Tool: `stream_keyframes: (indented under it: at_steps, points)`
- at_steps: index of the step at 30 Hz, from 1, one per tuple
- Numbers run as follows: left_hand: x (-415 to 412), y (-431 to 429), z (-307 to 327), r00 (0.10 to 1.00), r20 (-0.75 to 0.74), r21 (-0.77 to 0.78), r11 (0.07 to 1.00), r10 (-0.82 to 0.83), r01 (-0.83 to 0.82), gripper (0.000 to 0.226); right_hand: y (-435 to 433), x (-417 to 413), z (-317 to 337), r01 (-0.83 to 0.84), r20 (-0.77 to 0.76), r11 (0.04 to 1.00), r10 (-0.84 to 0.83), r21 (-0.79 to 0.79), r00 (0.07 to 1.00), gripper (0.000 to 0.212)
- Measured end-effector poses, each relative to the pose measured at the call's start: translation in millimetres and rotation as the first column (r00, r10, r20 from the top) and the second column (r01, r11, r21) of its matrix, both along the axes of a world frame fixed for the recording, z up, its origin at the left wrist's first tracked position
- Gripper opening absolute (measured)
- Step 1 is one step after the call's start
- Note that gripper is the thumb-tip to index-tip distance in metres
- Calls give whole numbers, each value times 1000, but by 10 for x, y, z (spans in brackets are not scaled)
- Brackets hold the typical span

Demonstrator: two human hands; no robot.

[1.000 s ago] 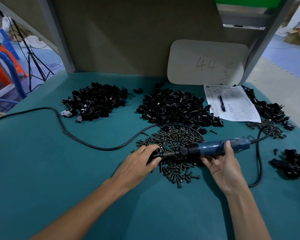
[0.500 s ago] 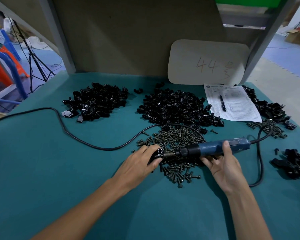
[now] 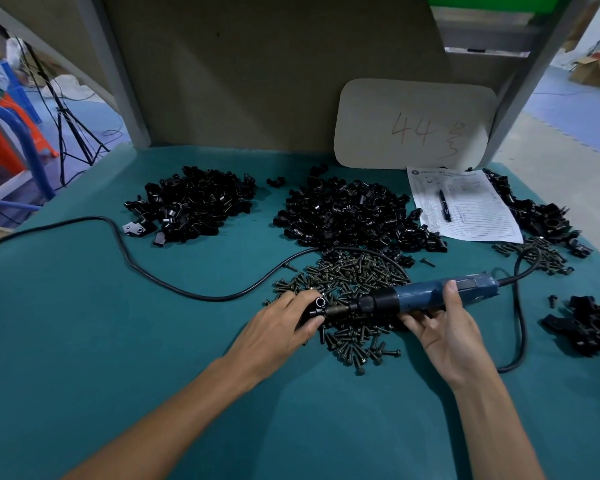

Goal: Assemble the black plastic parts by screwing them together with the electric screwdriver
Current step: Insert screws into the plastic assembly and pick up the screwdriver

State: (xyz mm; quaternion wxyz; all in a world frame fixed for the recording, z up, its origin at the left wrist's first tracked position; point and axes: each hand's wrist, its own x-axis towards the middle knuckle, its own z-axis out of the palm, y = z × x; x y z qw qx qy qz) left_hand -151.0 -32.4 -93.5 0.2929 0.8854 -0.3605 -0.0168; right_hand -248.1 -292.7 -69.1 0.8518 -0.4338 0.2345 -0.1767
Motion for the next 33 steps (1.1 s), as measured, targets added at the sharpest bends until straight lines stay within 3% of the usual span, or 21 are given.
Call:
stream_keyframes:
  at_steps: [33]
  points:
    - [-11,-13,3,999,34,12,1000,-12,12,41,-4,3,-18,-10,1,1000,10,-3,1000,55]
